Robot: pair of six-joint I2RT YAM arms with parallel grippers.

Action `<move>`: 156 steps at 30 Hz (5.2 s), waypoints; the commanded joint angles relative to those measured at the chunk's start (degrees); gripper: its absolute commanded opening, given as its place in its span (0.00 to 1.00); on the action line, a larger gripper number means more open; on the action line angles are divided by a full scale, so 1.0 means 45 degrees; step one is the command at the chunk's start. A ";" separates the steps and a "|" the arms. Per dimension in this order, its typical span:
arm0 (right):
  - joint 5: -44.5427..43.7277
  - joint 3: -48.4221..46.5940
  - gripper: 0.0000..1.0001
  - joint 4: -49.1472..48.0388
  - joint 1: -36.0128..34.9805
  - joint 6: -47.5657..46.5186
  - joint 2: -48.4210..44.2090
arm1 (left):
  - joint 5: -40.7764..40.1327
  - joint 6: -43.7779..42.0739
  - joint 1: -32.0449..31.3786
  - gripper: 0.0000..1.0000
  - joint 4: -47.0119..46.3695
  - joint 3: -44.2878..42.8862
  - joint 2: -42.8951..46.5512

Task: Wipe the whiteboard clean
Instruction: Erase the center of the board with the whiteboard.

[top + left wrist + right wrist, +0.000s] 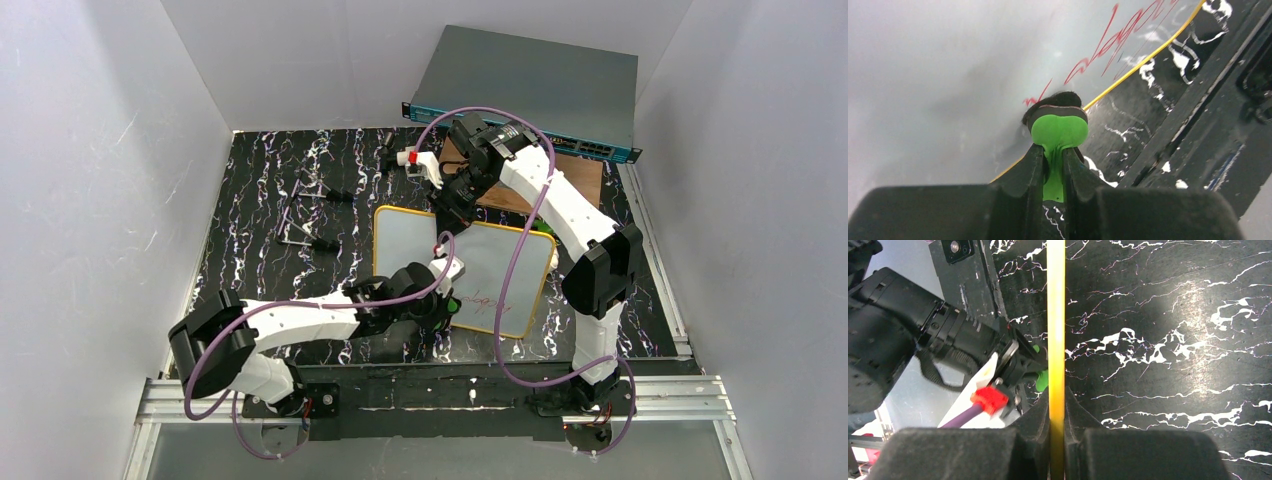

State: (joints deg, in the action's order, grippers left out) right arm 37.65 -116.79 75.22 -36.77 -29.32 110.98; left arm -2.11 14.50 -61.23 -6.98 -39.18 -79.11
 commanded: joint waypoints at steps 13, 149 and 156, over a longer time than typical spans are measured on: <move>0.0633 -0.0008 0.01 0.0560 -0.0109 0.0259 -0.0170 | -0.0835 -0.1209 0.0502 0.00 0.0276 -0.1324 0.0540; 0.2527 0.1749 0.01 -0.2338 0.0496 0.3132 -0.1144 | -0.2361 -0.3176 0.0904 0.00 -0.2873 -0.0189 0.0784; 0.2385 0.1735 0.01 -0.2409 0.0491 0.3202 -0.1171 | -0.1188 -0.1947 0.1700 0.00 -0.2449 -0.0089 0.1610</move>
State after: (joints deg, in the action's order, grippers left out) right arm 37.85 -108.81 62.22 -32.64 -16.75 106.87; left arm -8.71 2.87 -55.44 -17.41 -37.63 -74.26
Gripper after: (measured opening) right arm 0.120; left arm 0.120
